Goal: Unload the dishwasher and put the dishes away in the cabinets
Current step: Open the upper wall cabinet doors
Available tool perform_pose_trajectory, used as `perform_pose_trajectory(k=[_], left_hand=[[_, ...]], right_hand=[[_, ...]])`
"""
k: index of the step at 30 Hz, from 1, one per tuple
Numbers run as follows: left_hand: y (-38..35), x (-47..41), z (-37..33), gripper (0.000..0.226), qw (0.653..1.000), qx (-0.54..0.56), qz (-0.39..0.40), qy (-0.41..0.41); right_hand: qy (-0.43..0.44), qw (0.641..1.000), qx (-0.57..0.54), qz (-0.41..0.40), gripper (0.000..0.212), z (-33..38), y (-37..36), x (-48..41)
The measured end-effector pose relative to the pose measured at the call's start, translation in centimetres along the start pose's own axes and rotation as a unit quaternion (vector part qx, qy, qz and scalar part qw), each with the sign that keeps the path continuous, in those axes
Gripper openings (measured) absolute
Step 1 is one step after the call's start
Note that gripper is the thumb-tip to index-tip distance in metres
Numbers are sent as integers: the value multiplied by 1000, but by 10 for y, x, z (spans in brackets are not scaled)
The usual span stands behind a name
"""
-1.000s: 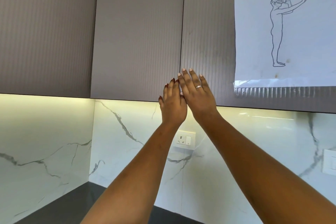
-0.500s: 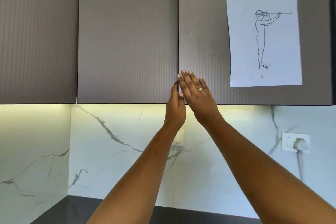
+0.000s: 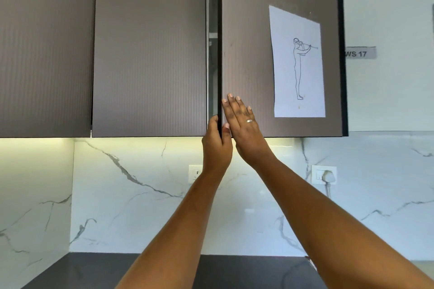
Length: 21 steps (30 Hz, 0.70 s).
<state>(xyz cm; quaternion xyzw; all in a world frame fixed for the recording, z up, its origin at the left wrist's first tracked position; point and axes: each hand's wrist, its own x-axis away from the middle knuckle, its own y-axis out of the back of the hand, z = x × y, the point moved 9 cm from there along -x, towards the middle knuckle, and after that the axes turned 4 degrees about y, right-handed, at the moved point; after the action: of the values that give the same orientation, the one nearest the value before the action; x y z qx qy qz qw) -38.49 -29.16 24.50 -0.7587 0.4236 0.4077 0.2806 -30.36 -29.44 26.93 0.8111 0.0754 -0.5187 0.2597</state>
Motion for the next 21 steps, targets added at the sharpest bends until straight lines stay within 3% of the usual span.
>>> perform_pose_trajectory(k=[6, 9, 12, 16, 21], left_hand=[[9, 39, -69, 33, 1000, -8, -9, -14], [5, 66, -112, 29, 1000, 10, -13, -20], [-13, 95, -157, 26, 999, 26, 1, -32], [-49, 137, -216, 26, 998, 37, 13, -44], [-99, 171, -251, 28, 993, 115, 30, 15]], right_hand=[[-31, 985, -155, 70, 72, 2, 74, 26], [-83, 969, -228, 40, 67, -9, 132, 33], [-176, 946, -271, -16, 77, -22, 180, 35], [-264, 936, -226, -59, 93, -50, 245, 55], [-303, 925, -225, -33, 95, -97, 294, 89]])
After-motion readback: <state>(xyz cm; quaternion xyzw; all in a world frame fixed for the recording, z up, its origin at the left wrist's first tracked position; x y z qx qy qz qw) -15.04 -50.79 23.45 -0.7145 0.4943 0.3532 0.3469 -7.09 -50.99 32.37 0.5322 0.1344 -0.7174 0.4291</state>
